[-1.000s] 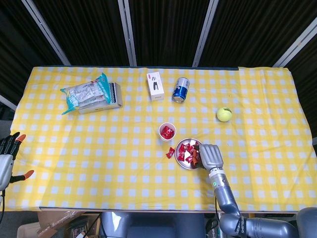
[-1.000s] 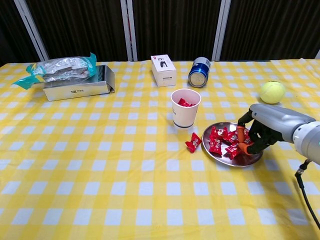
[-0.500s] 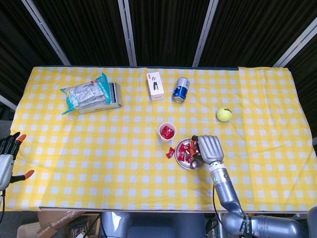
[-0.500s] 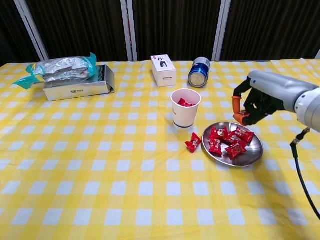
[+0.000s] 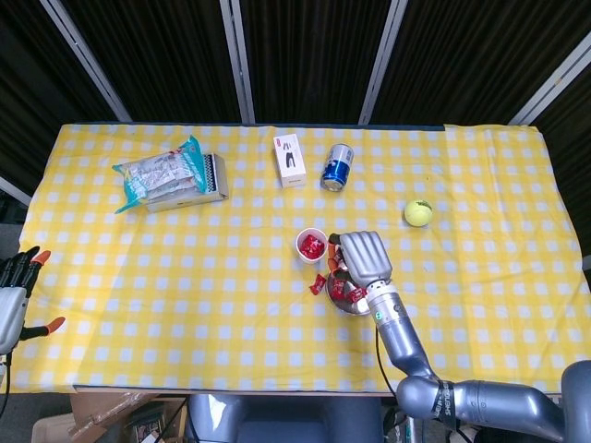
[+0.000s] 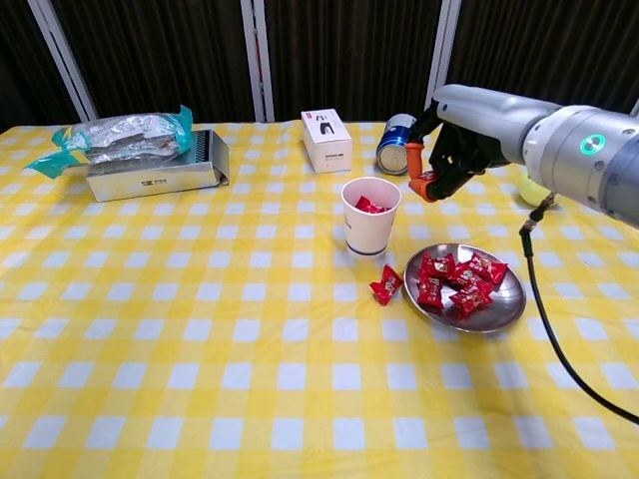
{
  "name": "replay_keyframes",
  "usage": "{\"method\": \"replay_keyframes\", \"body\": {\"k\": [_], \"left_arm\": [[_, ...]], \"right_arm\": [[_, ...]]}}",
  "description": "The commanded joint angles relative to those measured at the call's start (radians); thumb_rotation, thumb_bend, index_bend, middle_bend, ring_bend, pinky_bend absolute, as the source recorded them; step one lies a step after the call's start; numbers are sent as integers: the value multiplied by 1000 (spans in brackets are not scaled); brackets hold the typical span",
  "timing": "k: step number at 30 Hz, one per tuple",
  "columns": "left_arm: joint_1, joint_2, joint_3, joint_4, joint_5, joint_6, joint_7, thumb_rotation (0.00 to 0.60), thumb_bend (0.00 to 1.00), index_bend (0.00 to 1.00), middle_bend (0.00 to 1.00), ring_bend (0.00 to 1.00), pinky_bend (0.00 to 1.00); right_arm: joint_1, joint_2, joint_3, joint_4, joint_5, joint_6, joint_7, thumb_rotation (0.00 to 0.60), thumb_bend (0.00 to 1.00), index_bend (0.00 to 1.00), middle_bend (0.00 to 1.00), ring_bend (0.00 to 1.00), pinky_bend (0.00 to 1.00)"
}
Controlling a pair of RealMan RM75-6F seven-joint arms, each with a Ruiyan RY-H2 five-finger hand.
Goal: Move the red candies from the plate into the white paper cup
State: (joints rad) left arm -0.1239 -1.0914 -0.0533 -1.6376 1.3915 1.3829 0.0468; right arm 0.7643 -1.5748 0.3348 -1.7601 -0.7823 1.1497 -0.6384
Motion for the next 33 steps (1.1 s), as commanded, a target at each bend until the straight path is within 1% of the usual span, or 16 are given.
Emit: {"method": "replay_keyframes", "body": {"k": [1, 9, 17, 18, 22, 24, 28, 33], "left_arm": [[-1, 2, -1, 0, -4, -5, -4, 600, 65, 0, 0, 0, 0], [-3, 11, -1, -5, -18, -20, -16, 600, 64, 0, 0, 0, 0], [-1, 18, 0, -10, -23, -22, -22, 600, 65, 0, 0, 0, 0], [-1, 18, 0, -10, -23, -23, -23, 600, 65, 0, 0, 0, 0], [0, 19, 0, -10, -23, -21, -24, 600, 65, 0, 0, 0, 0], [1, 20, 2, -10, -22, -22, -24, 600, 65, 0, 0, 0, 0], [0, 20, 2, -10, -19, -20, -24, 600, 65, 0, 0, 0, 0], [1, 18, 1, -9, -16, -14, -22, 600, 65, 0, 0, 0, 0]], "right_arm": [[37, -33, 20, 43, 38, -28, -8, 600, 655, 638, 865, 851, 947], [105, -107, 33, 166, 92, -81, 4, 600, 655, 639, 865, 851, 947], [146, -155, 40, 251, 105, -104, 27, 600, 645, 630, 865, 851, 947], [149, -158, 40, 256, 105, -104, 27, 600, 626, 615, 865, 851, 947], [159, -169, 42, 274, 90, -89, 34, 600, 461, 535, 865, 851, 947], [162, -170, 43, 279, 88, -81, 33, 600, 402, 483, 865, 851, 947], [163, -165, 39, 277, 79, -59, 25, 600, 358, 437, 865, 851, 947], [147, -143, 32, 230, 67, -28, 27, 600, 354, 432, 865, 851, 947]]}}
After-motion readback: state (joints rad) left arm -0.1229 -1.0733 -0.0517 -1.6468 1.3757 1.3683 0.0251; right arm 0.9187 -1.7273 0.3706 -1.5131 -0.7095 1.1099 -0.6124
